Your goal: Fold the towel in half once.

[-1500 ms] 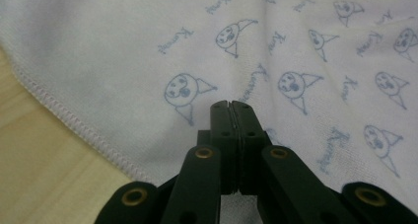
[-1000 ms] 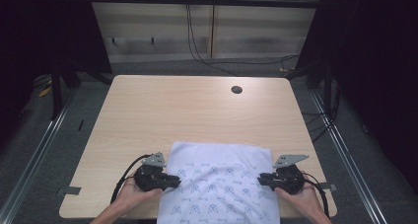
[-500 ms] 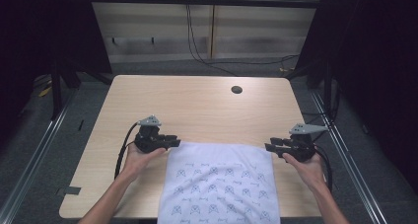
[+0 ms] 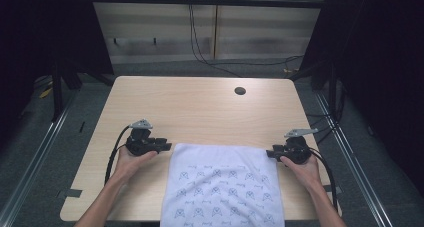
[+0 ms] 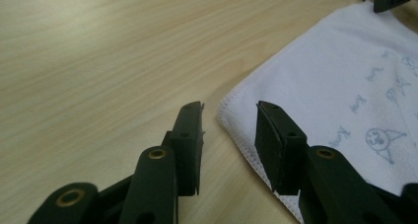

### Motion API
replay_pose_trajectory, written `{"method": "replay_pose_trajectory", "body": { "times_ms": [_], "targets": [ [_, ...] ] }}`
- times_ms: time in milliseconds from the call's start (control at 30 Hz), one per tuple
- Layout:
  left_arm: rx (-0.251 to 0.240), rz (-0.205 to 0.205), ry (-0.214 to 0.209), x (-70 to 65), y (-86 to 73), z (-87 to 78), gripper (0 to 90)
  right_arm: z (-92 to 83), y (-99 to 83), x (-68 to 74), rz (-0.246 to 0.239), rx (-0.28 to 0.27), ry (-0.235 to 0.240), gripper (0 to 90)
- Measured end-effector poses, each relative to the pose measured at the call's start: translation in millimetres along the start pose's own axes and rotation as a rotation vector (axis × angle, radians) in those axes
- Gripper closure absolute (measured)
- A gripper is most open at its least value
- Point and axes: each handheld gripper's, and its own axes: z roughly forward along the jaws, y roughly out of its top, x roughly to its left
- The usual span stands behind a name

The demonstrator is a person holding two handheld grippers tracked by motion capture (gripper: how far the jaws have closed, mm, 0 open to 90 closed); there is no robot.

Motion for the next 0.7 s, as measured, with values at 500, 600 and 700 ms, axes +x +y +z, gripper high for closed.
{"method": "replay_pose_trajectory", "body": {
  "times_ms": [500, 600, 700],
  "targets": [
    [0.089, 0.070, 0.016, -13.6, -1.8, 22.8, 54.2, -1.6, -4.6, 14.9, -0.050, 0.015, 0.018, 84.9],
    [0.097, 0.097, 0.038, -19.0, 0.0, 26.4, 51.0, -1.2, -4.1, 13.0, -0.021, 0.015, 0.036, 85.4],
    [0.099, 0.099, 0.025, -21.8, 2.2, 30.9, 52.0, -1.2, -4.3, 9.5, 0.002, 0.000, 0.056, 85.4]
  ]
}}
